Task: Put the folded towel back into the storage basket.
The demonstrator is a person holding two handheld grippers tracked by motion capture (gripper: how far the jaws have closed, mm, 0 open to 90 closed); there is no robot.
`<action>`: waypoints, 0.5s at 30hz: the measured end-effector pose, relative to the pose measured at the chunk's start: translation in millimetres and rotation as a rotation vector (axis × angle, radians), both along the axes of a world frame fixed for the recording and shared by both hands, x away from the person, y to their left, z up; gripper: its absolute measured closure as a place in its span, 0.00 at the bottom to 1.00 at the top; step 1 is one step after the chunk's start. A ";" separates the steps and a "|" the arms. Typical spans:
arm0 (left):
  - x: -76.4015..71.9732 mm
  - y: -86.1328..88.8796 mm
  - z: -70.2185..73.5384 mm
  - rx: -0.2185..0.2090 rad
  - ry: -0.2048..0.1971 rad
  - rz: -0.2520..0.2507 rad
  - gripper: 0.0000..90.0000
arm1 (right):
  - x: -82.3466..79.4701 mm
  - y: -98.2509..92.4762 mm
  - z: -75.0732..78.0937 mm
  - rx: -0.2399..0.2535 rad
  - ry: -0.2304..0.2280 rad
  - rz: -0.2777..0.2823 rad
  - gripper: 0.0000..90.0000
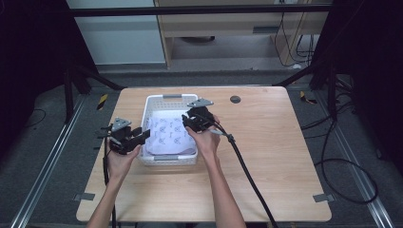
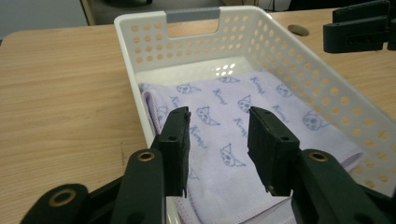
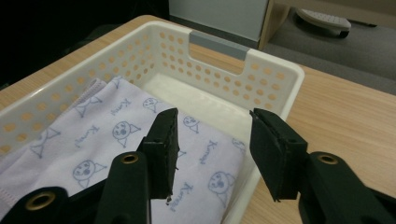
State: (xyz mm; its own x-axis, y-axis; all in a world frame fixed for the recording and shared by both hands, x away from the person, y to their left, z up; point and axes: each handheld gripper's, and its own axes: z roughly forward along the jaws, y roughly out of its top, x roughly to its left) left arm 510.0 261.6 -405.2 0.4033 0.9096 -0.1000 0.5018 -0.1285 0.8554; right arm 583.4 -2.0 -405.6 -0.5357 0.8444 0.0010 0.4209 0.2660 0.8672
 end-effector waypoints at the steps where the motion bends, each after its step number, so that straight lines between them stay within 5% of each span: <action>1: -2.3 0.6 2.2 0.000 -0.014 -0.002 0.64 | -2.7 -2.7 2.0 0.003 -0.007 0.002 0.54; 15: -31.5 12.5 9.6 0.011 -0.100 -0.021 0.50 | -54.2 -69.9 15.0 0.109 -0.084 -0.006 0.32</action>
State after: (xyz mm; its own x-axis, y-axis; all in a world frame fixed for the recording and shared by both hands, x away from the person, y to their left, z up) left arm 478.5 274.1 -395.5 0.4300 0.9016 -0.0479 0.4112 -0.1483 0.8994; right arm 529.2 -71.9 -390.7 -0.5327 0.8449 0.0477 0.3465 0.1664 0.9232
